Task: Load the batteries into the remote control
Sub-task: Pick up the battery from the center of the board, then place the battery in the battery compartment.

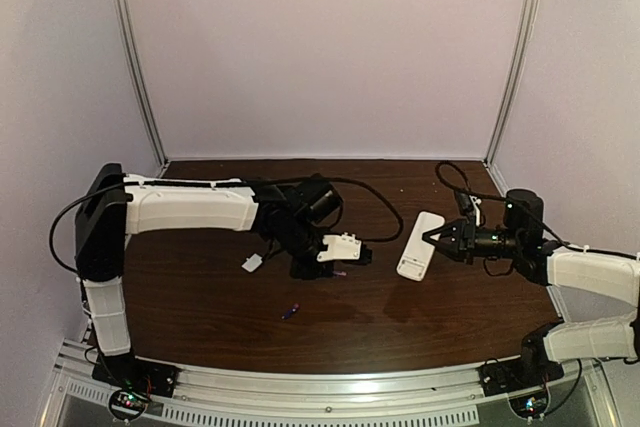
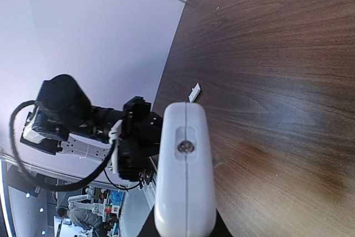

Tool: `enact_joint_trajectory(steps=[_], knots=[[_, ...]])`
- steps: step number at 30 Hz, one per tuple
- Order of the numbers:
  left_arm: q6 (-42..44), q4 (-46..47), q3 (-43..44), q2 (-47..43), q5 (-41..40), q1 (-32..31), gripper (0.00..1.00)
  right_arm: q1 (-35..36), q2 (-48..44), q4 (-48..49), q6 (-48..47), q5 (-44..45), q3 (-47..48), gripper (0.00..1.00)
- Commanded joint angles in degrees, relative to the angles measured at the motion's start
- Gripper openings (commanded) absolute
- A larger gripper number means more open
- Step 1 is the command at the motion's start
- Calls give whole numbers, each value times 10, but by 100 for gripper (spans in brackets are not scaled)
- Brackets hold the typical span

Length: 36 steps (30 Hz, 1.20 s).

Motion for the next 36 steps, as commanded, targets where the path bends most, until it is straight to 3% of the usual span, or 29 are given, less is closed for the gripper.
enact_joint_trajectory(steps=[1,6,11,17,22,36], knots=[[-74,-30,43,-35,-108,-42,0,40,0,41,29,43,-14,0],[-108,-79,74,-39,-183,-96,0,81,16,107,65,68,-35,0],[-135,-103,93,-36,-197,-132,0,128,40,167,87,106,-52,0],[-148,-137,107,-38,-209,-153,0,162,88,257,121,137,-65,0],[-141,-141,96,-41,-254,-180,0,177,122,290,133,153,-58,0],[-130,-152,117,-18,-280,-206,0,238,193,374,173,190,-35,0]])
